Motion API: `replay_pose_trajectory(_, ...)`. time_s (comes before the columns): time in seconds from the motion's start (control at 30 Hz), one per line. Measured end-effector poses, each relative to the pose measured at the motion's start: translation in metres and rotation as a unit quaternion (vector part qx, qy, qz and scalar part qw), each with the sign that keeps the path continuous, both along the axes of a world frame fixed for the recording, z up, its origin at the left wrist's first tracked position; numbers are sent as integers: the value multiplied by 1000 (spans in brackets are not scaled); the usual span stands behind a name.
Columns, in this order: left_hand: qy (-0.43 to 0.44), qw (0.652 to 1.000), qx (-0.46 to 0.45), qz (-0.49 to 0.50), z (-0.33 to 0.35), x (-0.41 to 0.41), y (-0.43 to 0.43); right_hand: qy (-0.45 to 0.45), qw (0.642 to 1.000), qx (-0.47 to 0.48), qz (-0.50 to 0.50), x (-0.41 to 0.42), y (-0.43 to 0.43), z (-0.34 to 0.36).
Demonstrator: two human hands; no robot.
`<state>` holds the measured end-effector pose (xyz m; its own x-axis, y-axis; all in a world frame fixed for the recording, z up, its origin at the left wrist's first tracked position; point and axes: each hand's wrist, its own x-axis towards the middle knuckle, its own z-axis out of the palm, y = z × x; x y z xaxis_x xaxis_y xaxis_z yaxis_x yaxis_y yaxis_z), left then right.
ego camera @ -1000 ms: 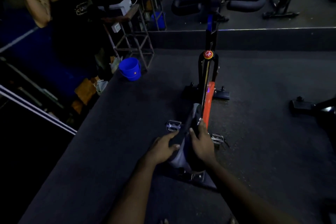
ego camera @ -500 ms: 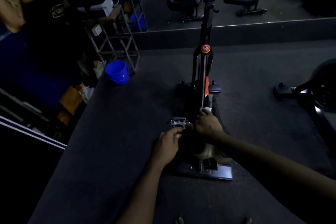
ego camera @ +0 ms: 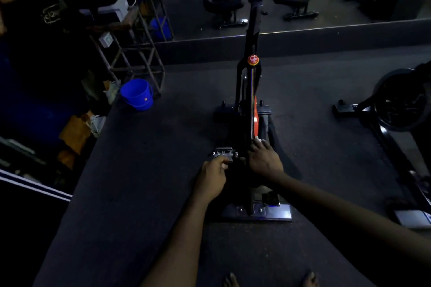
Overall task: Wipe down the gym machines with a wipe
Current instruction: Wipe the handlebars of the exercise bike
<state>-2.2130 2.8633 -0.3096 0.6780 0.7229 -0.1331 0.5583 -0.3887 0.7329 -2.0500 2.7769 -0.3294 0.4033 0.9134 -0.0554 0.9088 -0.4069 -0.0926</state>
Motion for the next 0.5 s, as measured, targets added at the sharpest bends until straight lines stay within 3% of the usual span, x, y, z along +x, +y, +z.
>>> replay_pose_trajectory(0.07,-3,1000,16,0,3,7,1,-6,1000,-7,-10,-14,-8,-9)
replay_pose_trajectory(0.23,-1,1000,22,-17,6,21,-1,5,990,8,139,-71,-49,-13)
replay_pose_trajectory(0.3,-3,999,29,-22,5,23,-1,-15,993,42,109,-62,-37,-17)
replay_pose_trajectory(0.4,4,999,29,-30,4,22,-2,2,999,-10,38,-57,-21,-15)
replay_pose_trajectory(0.5,4,999,18,-32,1,21,-3,7,999,2,46,-73,-34,-22)
